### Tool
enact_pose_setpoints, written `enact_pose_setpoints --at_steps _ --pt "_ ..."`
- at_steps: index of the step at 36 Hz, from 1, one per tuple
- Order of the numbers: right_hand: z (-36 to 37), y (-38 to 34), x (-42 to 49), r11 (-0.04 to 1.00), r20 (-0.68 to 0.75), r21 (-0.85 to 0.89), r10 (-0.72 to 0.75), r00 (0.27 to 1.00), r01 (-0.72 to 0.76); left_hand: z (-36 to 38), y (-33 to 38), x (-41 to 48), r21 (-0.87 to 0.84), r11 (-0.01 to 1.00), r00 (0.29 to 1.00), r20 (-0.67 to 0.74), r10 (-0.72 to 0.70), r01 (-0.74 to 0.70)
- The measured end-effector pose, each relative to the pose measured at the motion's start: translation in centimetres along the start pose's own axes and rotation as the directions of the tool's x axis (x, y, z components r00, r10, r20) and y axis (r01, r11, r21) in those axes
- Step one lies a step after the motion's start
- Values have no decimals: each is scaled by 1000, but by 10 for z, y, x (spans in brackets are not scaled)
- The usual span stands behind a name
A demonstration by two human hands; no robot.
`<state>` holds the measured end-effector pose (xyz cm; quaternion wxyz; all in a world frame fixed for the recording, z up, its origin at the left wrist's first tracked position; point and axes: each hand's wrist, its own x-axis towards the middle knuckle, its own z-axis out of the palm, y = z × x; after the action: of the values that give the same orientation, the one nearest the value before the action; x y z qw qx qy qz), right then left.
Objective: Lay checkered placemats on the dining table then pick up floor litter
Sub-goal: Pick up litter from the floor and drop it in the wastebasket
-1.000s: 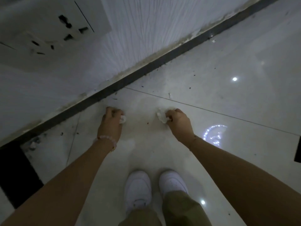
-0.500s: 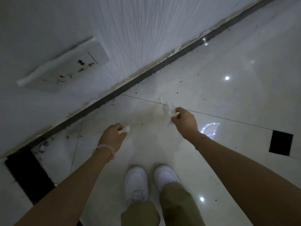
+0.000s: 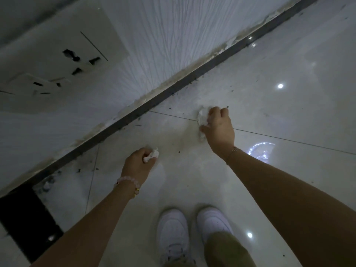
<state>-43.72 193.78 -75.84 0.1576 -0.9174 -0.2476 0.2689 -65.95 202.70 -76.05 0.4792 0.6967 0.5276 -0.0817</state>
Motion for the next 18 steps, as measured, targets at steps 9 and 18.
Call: enact_pose_setpoints --at_steps 9,18 --pt "2 1 10 986 55 143 74 996 -82 3 -6 -2 3 1000 1000 3 -31 31" --pt "-10 3 -5 962 138 175 187 973 -210 -5 3 -19 -39 996 996 23 -84 85"
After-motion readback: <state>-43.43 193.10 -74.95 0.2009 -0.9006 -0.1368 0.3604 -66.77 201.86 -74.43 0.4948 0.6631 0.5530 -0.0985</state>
